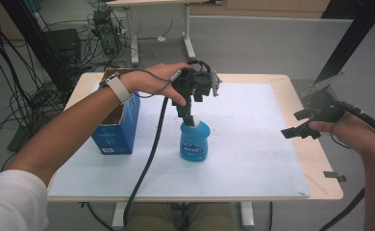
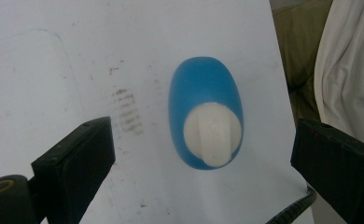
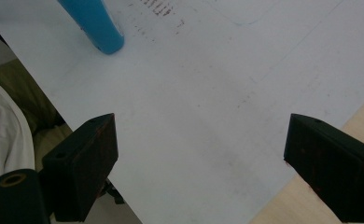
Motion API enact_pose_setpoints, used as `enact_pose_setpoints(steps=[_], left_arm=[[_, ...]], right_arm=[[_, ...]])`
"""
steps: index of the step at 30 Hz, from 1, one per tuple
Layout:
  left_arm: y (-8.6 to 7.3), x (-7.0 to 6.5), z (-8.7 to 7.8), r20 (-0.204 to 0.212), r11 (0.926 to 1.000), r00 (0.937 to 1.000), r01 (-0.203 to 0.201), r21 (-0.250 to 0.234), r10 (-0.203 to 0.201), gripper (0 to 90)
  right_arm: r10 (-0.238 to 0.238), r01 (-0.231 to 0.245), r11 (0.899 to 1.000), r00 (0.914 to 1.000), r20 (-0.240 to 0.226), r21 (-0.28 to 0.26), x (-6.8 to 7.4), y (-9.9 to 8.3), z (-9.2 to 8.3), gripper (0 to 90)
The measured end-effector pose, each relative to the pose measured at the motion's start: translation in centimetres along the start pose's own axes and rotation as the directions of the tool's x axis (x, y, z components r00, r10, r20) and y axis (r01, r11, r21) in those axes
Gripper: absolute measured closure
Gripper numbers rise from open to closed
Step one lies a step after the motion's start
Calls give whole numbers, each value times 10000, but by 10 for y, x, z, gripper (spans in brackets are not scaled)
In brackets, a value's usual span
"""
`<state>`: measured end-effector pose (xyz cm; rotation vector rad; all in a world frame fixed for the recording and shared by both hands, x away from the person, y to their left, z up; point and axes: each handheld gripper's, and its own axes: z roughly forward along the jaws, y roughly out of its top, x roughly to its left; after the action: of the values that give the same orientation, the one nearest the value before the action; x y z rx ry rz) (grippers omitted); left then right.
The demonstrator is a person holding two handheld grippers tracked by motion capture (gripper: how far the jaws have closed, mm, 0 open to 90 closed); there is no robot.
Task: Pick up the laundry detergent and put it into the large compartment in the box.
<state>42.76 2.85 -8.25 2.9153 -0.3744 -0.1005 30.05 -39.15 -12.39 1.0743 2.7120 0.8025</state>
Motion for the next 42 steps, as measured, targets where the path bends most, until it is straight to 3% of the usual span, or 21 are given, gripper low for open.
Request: enact_pose_setpoints(steps=[28,42], left_arm=[[2,-1,1,-15,10000,10000,-42,31,42,67],[5,-3,16,-110,9998,9999,-40,198,42,68]], right_arm=[[34,-34,10000,10000,17,-39,0,-2,-1,97],[74,-75,10000,10000,-27,-45,-1,-5,1,97]])
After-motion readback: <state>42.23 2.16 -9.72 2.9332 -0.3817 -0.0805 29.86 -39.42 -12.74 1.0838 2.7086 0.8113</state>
